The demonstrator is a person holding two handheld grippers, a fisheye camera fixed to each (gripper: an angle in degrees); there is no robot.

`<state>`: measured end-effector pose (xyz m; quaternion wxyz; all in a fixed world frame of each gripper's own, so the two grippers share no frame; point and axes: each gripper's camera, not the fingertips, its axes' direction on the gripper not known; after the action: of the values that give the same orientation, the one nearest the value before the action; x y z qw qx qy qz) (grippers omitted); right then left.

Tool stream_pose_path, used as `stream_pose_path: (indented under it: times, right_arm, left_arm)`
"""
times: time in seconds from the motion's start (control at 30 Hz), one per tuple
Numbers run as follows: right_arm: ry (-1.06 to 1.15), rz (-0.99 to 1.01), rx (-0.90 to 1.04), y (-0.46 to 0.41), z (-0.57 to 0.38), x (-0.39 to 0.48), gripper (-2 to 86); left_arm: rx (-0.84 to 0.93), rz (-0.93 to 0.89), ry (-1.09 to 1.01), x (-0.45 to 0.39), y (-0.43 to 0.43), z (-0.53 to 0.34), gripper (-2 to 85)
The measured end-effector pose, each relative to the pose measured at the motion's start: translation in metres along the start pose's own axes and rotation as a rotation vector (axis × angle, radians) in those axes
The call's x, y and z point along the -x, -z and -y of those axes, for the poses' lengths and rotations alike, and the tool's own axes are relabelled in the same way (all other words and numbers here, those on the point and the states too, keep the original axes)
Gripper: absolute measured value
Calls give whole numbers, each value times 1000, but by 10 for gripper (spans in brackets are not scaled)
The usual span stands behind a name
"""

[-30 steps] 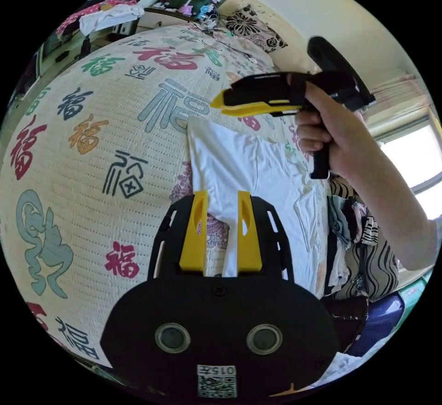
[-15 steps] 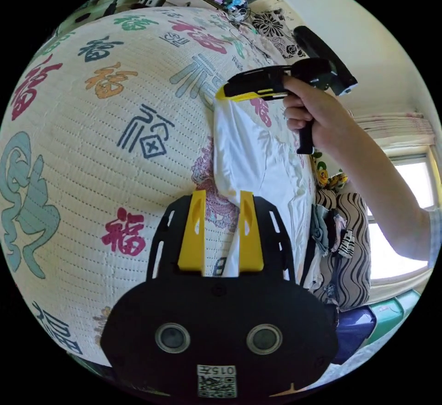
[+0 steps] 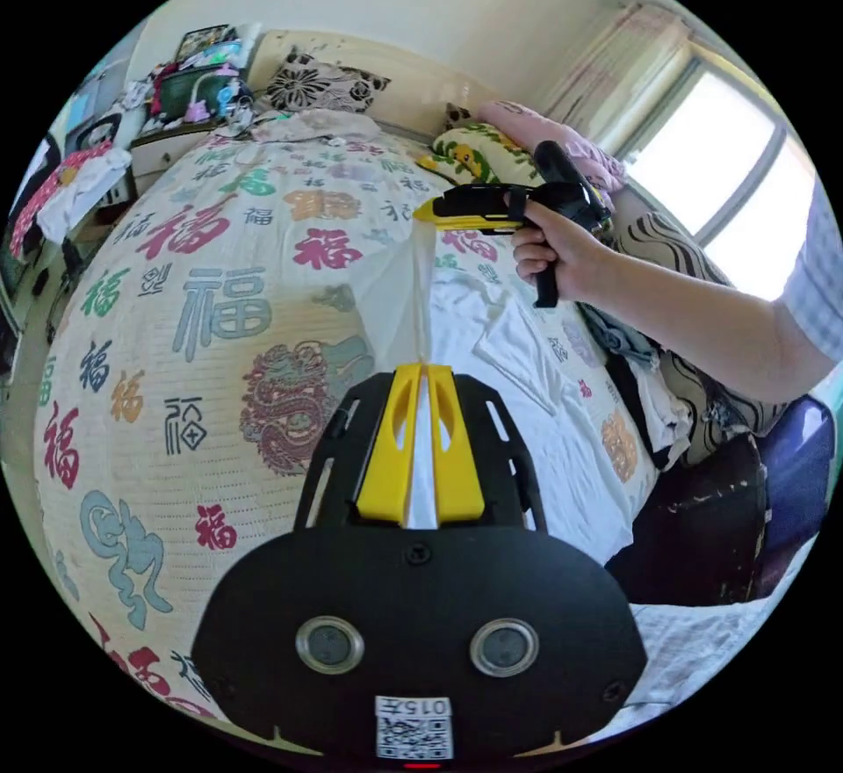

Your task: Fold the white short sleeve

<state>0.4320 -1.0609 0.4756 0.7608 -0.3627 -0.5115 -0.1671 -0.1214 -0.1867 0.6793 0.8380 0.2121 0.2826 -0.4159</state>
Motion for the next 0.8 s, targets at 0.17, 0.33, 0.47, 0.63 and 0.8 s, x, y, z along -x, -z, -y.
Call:
stream_pose_path:
  times: [0.17,0.33,0.47,0.63,0.8]
  right_arm:
    - [-284,-171,96,17,-70,-53,61]
    - [-288,-275,15,31,-79,-46,55]
    - [-153,-209,144,7,-64,-27,41]
    - [-268,-316,347,-14,-87,-50,0]
    - [-249,-350,240,29,-99,-49,31]
  left_arm:
    - [249,-79,-65,-38,-63,-15,48]
    - [179,-134,-77,-52,-62,1,56]
    - [204,-96,-86,-54,-84,17,53]
    - [480,-98,-162,-61,-142,11,49]
    - [484,-189,-260,-63,-136,41,62]
